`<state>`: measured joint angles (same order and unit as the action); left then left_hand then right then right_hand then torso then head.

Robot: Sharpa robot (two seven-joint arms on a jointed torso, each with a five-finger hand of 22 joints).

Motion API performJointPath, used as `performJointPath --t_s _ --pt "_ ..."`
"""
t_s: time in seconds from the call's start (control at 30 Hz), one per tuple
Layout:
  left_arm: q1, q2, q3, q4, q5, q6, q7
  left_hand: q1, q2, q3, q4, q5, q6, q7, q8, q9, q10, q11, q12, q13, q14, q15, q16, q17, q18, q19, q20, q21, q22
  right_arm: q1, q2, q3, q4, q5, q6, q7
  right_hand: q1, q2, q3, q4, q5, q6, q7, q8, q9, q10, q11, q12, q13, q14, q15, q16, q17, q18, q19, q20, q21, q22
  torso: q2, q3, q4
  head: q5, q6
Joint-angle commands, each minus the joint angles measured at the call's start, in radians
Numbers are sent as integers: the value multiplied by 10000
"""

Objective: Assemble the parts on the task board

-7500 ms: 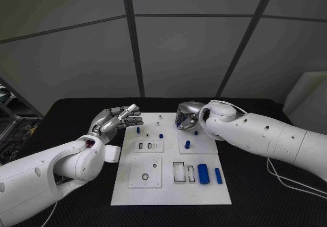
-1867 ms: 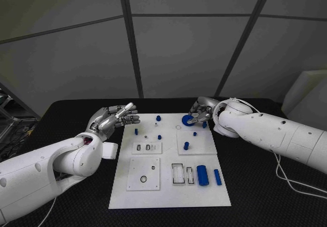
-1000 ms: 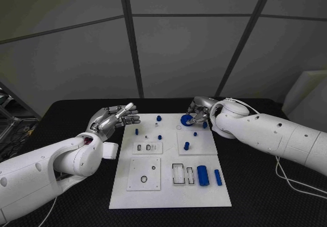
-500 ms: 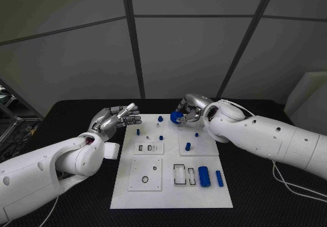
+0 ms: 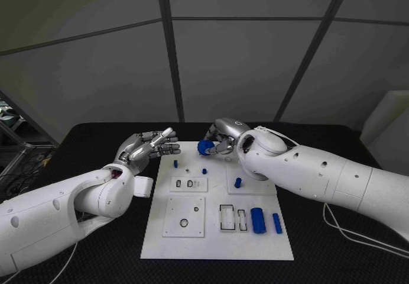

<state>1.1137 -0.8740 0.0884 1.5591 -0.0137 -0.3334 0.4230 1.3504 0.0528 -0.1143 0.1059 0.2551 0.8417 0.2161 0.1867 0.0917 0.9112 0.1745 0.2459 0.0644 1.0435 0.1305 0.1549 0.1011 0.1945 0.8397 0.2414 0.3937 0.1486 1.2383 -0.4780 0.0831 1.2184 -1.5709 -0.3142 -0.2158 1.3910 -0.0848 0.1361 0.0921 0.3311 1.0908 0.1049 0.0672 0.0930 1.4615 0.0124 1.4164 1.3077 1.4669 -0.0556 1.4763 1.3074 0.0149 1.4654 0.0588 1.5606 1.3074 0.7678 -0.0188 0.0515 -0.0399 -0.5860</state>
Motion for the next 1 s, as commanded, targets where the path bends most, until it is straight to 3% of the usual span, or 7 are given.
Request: performJointPath --t_s 0.03,0.3,0.6,0.8,1.0 --pt "19 22 11 10 6 105 43 -31 58 -59 -24 -62 56 -19 -54 -10 53 12 -62 -11 -12 66 -63 -16 -132 92 8 -39 -11 19 150 -67 -106 -270 49 147 -46 83 58 -21 40 203 -137 49 106 74 -26 -2 740 608 -42 31 538 -125 993 -48 62 2536 4 11 -18 13 -25" --pt "21 25 12 21 6 103 30 -31 58 -59 -24 -62 56 -19 -54 -10 53 12 -62 -11 -12 66 -63 -16 -132 92 8 -39 -11 18 458 -224 -449 -289 364 180 -110 74 63 -18 33 188 -130 24 100 54 -19 -30 711 602 -38 20 515 -121 982 -48 55 2519 -3 15 -18 52 -44" --pt "22 43 12 17 6 104 25 -31 58 -59 -24 -62 56 -19 -54 -10 53 12 -62 -11 -12 66 -63 -16 -132 92 8 -39 -11 15 673 -276 -675 -293 592 115 -232 38 72 -24 -15 86 -101 -41 72 -14 2 -123 611 592 -24 -1 475 -109 949 -41 32 2465 -1 22 -33 66 -44" --pt "22 48 12 15 6 102 22 -31 58 -59 -24 -62 56 -19 -54 -10 53 12 -62 -11 -12 66 -63 -16 -132 92 8 -39 -11 14 774 -285 -795 -290 587 69 -478 -143 88 -119 -133 -1190 171 -80 -231 -458 232 -730 -39 548 151 -94 307 -66 831 98 -49 2279 2 21 -35 71 -56" --pt "23 41 12 11 6 98 14 -31 58 -59 -24 -62 56 -19 -54 -10 53 12 -62 -11 -12 66 -63 -16 -132 92 8 -39 -11 14 809 -289 -776 -280 855 12 -860 -320 -96 -13 -369 -1556 236 -59 -272 -629 309 -973 -299 538 231 -121 269 -50 789 195 -80 2214 -3 21 -37 79 -75"
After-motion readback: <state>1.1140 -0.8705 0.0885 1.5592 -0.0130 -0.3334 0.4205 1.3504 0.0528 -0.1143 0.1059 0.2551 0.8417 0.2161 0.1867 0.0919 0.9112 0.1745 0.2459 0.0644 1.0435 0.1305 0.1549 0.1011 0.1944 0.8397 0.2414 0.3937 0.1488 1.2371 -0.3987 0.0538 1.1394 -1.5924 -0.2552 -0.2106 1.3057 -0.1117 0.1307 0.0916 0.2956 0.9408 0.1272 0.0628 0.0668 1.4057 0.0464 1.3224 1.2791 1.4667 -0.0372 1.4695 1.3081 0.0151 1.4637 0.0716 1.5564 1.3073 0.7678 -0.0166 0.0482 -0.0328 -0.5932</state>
